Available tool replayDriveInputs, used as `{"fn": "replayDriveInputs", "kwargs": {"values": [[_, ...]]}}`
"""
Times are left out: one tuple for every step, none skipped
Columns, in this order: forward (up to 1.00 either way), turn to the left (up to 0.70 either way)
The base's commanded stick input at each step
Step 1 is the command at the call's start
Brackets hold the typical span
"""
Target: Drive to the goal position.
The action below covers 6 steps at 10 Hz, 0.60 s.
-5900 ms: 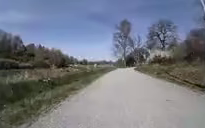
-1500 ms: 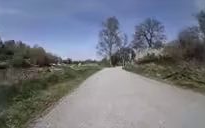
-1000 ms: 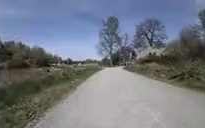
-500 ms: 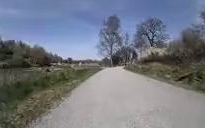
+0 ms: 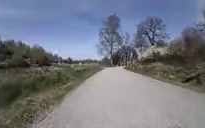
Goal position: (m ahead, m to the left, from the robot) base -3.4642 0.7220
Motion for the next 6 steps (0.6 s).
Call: {"fn": "replayDriveInputs", "kwargs": {"values": [[0.85,-0.14],[0.85,-0.3],[0.85,-0.34],[0.85,-0.34],[0.85,-0.34],[0.85,-0.27]]}}
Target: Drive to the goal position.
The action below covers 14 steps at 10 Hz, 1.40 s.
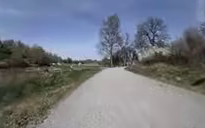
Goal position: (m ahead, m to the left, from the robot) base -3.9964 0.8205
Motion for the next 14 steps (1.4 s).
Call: {"fn": "replayDriveInputs", "kwargs": {"values": [[0.85,-0.12],[0.85,0.0],[0.85,0.0],[0.85,0.0],[0.85,0.0],[0.85,0.0],[0.85,0.0],[0.85,0.0],[0.85,0.0],[0.85,0.0],[0.85,0.0],[0.85,0.0],[0.85,0.0],[0.85,0.0]]}}
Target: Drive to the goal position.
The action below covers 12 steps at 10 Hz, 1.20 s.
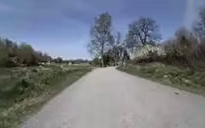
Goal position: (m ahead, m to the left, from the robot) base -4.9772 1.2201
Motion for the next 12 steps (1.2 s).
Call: {"fn": "replayDriveInputs", "kwargs": {"values": [[0.85,0.0],[0.85,0.0],[0.85,0.0],[0.85,0.0],[0.85,0.0],[0.85,0.0],[0.85,0.0],[0.85,0.0],[0.85,0.0],[0.85,0.0],[0.85,0.0],[0.85,0.0]]}}
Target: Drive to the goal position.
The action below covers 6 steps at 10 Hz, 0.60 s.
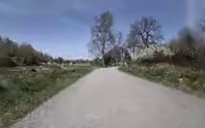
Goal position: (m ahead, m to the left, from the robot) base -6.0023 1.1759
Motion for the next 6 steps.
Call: {"fn": "replayDriveInputs", "kwargs": {"values": [[0.85,0.0],[0.85,0.0],[0.85,0.0],[0.85,0.0],[0.85,0.0],[0.85,0.0]]}}
